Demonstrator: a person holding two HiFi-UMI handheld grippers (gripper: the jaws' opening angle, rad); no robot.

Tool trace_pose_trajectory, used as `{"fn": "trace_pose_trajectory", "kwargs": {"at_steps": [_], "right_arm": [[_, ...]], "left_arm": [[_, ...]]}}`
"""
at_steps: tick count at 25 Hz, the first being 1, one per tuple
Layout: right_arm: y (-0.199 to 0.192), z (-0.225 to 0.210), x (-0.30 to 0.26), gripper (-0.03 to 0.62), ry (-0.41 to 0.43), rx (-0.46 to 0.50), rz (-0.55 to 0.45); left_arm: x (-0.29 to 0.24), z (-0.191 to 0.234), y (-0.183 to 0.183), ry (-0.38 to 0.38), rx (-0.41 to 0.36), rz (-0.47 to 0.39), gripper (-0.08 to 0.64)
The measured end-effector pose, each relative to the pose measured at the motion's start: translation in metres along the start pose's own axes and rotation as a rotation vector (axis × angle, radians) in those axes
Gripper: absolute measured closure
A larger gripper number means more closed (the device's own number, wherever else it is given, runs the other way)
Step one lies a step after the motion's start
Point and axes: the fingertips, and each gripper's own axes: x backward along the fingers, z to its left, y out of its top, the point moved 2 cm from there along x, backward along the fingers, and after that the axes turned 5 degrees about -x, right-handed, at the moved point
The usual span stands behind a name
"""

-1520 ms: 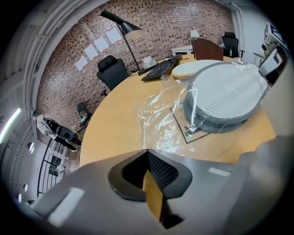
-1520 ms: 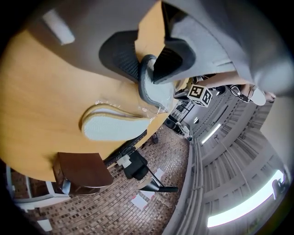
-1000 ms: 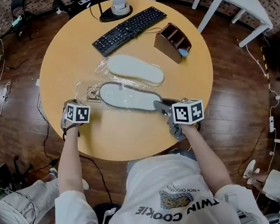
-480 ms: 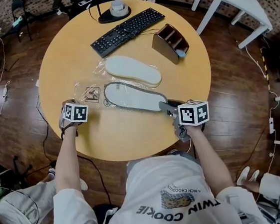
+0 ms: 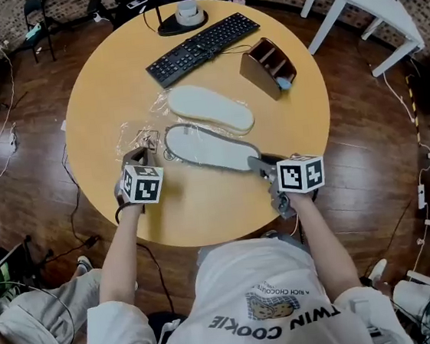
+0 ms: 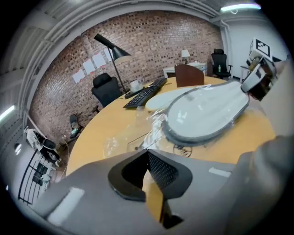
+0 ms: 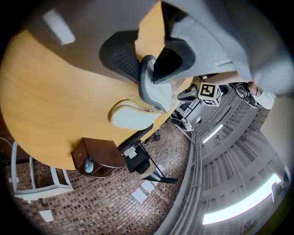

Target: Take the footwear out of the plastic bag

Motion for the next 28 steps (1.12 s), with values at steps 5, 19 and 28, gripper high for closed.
{"fn": "trace_pose_trajectory", "kwargs": {"at_steps": [5,19,28], "right_arm": [[0.001,0.002,-0.006,0.500,-0.001,-0.001,0.009],[0.003,0.008,-0.006,0.502,0.049,-0.017,0.002],[0.003,0.007,-0.002,0.502,0.041,0.004,0.003]], "left_arm": [[-0.001,-0.040,0.027,-0.086,-0.051,-0.036,0.554],[-0.024,-0.054,0.017,-0.087,-0.094,0.067,0.554],[-0.028,-0.059,0.014,-0.109,-0.118,0.116,0.555]]}}
